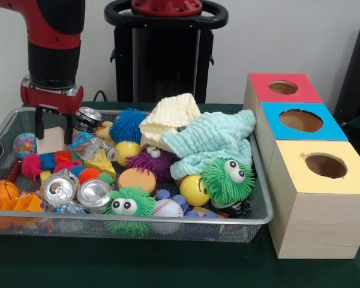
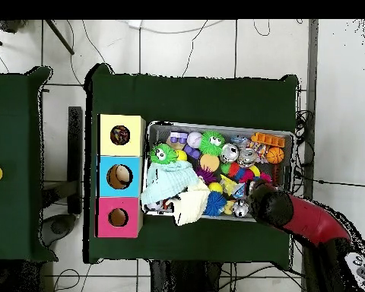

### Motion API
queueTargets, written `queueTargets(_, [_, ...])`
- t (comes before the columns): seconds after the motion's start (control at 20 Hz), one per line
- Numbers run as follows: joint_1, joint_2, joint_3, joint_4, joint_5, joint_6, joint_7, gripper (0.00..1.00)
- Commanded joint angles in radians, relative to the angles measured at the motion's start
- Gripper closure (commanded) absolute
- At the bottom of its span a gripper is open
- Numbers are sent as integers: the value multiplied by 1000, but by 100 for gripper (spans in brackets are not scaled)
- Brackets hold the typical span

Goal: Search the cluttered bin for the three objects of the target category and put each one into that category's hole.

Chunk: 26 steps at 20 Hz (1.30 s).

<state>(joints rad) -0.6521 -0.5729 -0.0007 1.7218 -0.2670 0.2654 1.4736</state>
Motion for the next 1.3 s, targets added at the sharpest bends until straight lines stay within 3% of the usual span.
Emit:
queueTargets(0.05, [60, 50, 46, -167, 85, 166, 142, 0])
queueTargets(0.4, [104, 60, 6, -226, 126, 227, 168, 0])
queueTargets(0.65, [118, 102, 2, -265, 144, 206, 174, 0])
queueTargets(0.95, [100, 181, 20, -309, 159, 161, 159, 0])
queueTargets(1.3, [73, 189, 31, -328, 157, 183, 115, 0])
